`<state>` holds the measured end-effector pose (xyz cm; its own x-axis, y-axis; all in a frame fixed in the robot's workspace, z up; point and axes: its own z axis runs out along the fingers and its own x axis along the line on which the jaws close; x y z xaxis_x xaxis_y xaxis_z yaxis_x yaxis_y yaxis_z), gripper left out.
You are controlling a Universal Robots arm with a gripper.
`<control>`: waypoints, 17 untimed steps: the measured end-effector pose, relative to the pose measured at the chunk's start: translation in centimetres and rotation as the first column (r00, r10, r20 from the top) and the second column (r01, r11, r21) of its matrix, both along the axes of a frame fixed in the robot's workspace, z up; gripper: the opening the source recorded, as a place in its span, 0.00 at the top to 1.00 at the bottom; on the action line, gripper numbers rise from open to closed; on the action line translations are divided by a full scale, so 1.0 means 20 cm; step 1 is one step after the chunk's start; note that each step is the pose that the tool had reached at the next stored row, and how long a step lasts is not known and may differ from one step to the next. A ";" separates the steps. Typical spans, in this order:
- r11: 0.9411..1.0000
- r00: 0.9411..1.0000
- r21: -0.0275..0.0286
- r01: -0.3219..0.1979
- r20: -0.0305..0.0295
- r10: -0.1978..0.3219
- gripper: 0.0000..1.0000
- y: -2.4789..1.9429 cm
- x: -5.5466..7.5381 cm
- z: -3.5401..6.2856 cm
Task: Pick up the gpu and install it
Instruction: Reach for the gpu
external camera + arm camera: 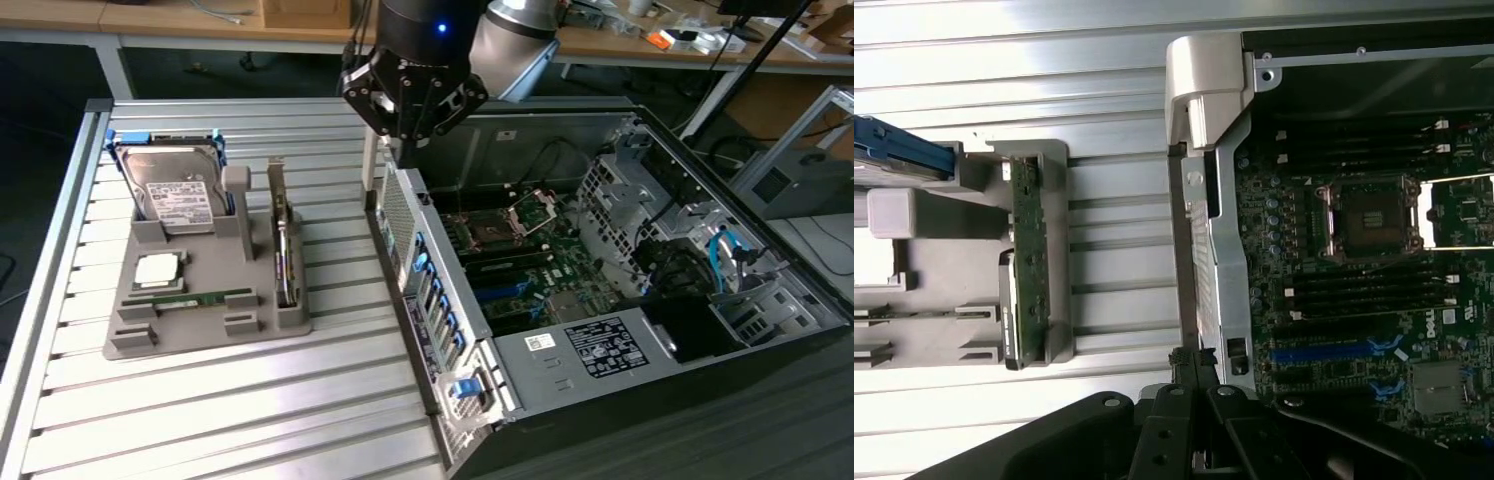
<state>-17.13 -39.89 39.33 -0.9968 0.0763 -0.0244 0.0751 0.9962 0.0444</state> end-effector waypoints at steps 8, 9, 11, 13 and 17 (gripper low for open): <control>1.000 1.000 0.000 0.000 0.000 0.000 0.90 0.000 -0.02 0.000; 1.000 1.000 0.000 0.000 0.000 0.000 0.90 0.000 -0.02 0.000; 1.000 1.000 0.000 0.000 0.000 0.000 0.90 0.000 -0.03 0.000; 1.000 1.000 0.000 0.000 0.000 0.000 0.90 0.000 -0.03 0.000; 1.000 1.000 0.000 0.000 0.000 0.000 0.90 0.000 -0.04 0.000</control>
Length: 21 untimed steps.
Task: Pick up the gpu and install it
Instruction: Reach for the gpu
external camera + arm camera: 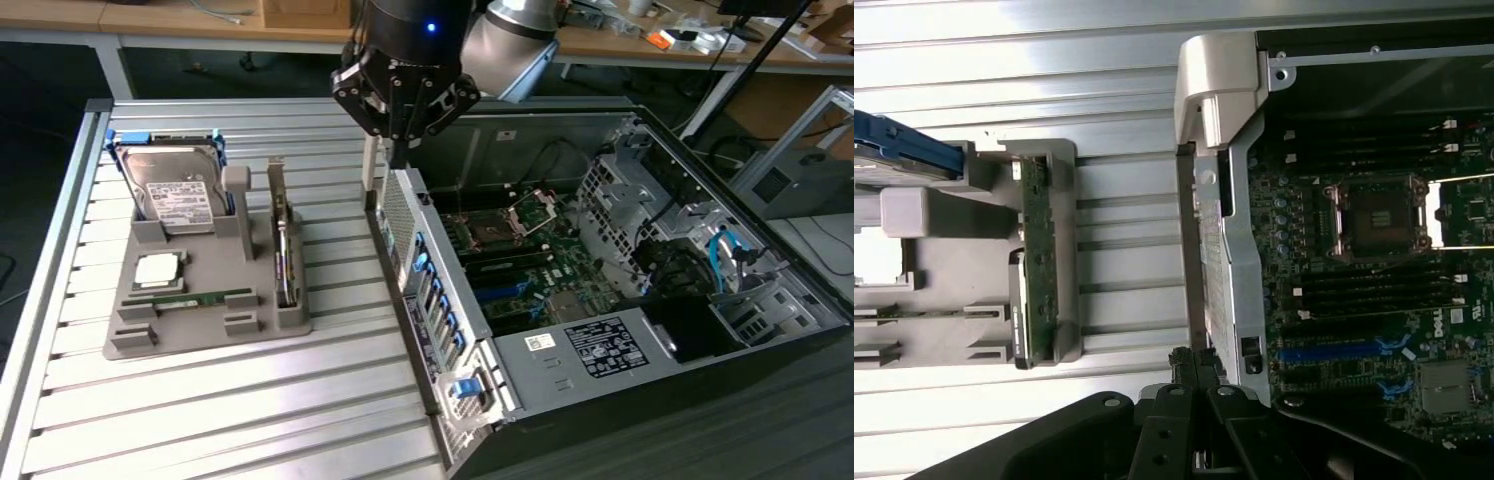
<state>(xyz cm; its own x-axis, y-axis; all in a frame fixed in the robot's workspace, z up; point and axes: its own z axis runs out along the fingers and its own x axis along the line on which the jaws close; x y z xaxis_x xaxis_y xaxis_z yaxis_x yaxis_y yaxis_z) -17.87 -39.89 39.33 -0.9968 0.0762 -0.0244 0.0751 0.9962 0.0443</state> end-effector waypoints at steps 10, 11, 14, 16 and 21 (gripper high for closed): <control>1.000 1.000 0.000 0.000 0.000 0.000 0.90 0.000 -0.02 0.000; 1.000 1.000 0.000 0.000 0.000 0.000 0.90 0.000 -0.02 0.000; 1.000 1.000 0.000 0.000 0.000 0.000 0.90 0.000 -0.02 0.000; 1.000 1.000 0.000 0.000 0.000 0.000 0.90 0.000 -0.03 0.000; 1.000 1.000 0.000 0.000 0.000 0.000 0.90 0.000 -0.04 0.000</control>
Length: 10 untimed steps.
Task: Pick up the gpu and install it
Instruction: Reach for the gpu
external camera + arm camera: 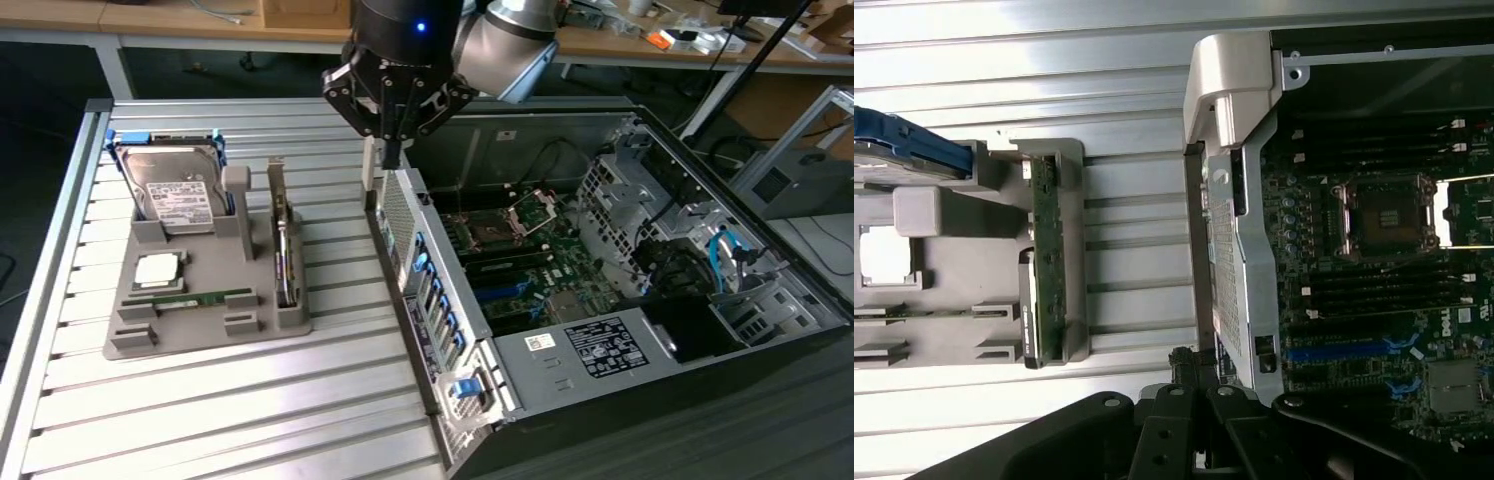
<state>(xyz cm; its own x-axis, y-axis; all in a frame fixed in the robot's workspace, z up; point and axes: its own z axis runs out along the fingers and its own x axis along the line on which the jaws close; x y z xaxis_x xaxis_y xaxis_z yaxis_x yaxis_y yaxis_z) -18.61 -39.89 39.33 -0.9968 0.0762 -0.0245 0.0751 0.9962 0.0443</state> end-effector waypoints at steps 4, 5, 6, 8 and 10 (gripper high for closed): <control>1.000 1.000 0.000 0.000 0.000 0.000 0.90 0.000 -0.01 0.000; 1.000 1.000 0.000 0.000 0.000 0.000 0.90 0.000 -0.01 0.000; 1.000 1.000 0.000 0.000 0.000 0.000 0.90 0.000 -0.01 0.000; 1.000 1.000 0.000 0.000 0.000 0.000 0.90 0.000 -0.03 0.000; 1.000 1.000 0.000 0.000 0.000 0.000 0.90 0.000 -0.04 0.000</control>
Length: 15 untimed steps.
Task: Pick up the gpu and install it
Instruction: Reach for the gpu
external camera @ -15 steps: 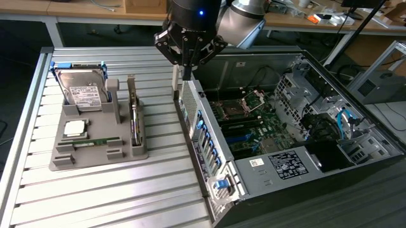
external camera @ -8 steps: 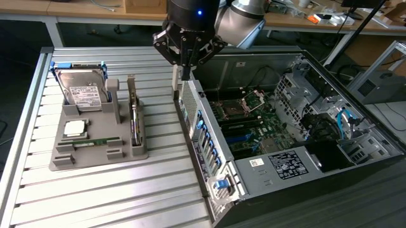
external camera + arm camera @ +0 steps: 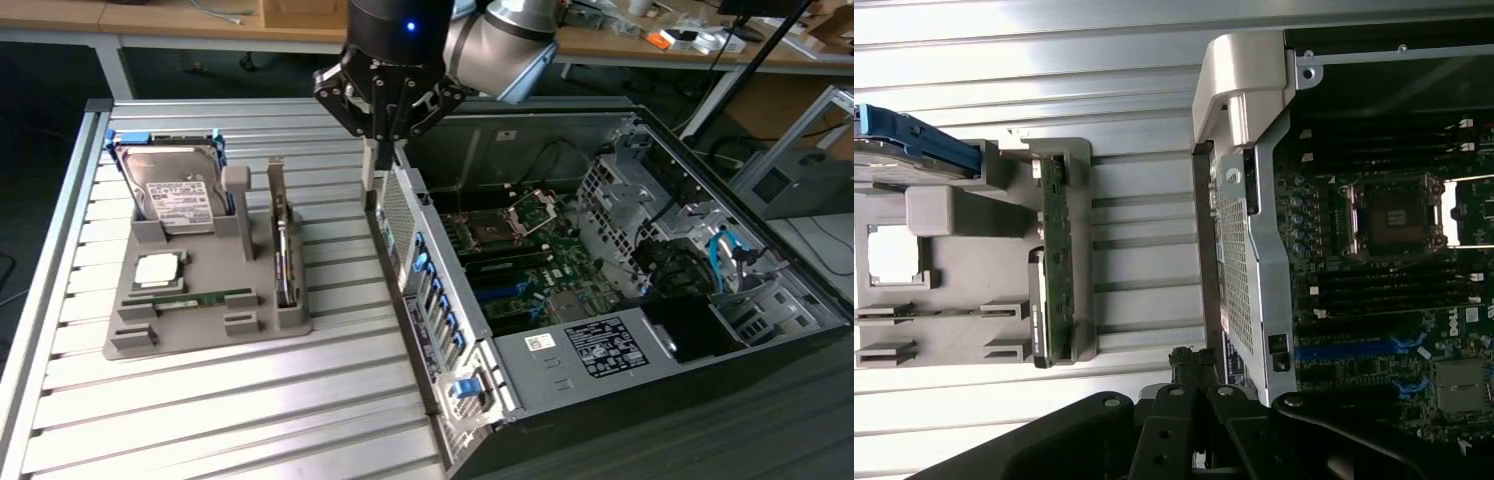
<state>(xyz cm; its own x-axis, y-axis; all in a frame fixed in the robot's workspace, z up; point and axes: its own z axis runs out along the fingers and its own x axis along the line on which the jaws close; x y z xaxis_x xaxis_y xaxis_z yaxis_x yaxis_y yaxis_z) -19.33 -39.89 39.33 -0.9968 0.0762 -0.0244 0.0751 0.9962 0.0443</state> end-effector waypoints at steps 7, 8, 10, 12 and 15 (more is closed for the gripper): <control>1.000 1.000 0.000 0.000 0.000 0.000 0.90 0.000 -0.01 0.000; 1.000 1.000 0.000 0.000 0.000 0.000 0.90 0.000 -0.02 0.000; 1.000 1.000 0.000 0.000 0.000 0.000 0.90 0.000 -0.02 0.000; 1.000 1.000 0.000 0.000 0.000 0.000 0.90 0.000 -0.02 0.000; 1.000 1.000 0.000 0.000 0.000 0.000 0.90 0.000 -0.03 0.000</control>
